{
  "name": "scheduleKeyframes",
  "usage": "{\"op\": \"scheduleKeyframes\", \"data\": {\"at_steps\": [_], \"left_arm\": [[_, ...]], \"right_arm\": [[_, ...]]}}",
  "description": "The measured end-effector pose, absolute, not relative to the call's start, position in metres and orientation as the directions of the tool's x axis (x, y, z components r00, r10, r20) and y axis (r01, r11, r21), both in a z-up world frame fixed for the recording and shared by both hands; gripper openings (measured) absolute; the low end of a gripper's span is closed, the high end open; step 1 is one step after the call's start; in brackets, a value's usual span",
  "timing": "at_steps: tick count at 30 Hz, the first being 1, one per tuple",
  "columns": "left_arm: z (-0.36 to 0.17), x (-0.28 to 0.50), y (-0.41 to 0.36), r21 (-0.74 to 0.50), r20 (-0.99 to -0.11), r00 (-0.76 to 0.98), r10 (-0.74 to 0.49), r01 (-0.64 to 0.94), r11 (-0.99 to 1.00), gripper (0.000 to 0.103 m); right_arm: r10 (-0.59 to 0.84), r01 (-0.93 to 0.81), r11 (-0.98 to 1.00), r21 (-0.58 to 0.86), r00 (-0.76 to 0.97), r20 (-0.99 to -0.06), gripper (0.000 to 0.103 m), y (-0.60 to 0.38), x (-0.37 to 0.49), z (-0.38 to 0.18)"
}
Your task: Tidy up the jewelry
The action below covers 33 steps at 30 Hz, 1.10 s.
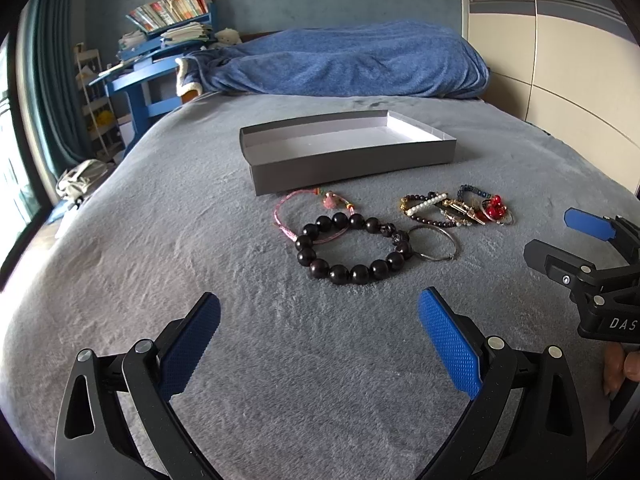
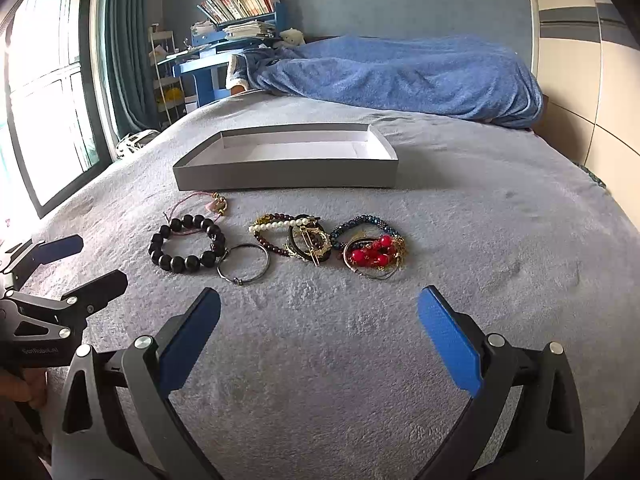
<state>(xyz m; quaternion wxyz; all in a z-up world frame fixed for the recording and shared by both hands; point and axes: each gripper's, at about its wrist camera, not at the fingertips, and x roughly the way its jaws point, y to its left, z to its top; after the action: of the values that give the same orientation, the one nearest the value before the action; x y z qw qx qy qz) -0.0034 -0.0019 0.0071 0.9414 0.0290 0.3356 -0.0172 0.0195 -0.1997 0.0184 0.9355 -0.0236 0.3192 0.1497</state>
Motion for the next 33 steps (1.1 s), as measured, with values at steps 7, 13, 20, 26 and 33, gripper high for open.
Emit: {"op": "scheduleKeyframes", "data": {"at_steps": [7, 13, 20, 26, 33], "left_arm": [[0.0093, -0.0048, -0.0059, 0.047, -0.632, 0.775, -0.012, 0.054, 0.997, 0.098], [0.0083, -0.0044, -0.0031, 0.040, -0.632, 0.774, -0.016, 0.053, 0.998, 0.098], [0.0093, -0.0040, -0.0034, 0.029, -0.630, 0.776, -0.026, 0.057, 0.998, 0.098], [0.0113, -0.0026, -0.0079, 0.028, -0.623, 0.782, -0.028, 0.059, 0.998, 0.098], [0.0150, -0.0019, -0.0013, 0.018, -0.603, 0.797, -0.033, 0.055, 0.998, 0.098]], "right_arm": [[0.266, -0.294, 0.954, 0.054, 0.754, -0.601, 0.098, -0.2002, 0.0197, 0.0196], [0.268, -0.295, 0.954, 0.054, 0.755, -0.598, 0.098, -0.2007, 0.0193, 0.0204], [0.270, -0.295, 0.954, 0.058, 0.759, -0.592, 0.098, -0.2016, 0.0190, 0.0225], [0.271, -0.295, 0.954, 0.058, 0.761, -0.589, 0.098, -0.2011, 0.0183, 0.0233], [0.272, -0.289, 0.955, 0.064, 0.770, -0.577, 0.098, -0.2032, 0.0188, 0.0252]]}}
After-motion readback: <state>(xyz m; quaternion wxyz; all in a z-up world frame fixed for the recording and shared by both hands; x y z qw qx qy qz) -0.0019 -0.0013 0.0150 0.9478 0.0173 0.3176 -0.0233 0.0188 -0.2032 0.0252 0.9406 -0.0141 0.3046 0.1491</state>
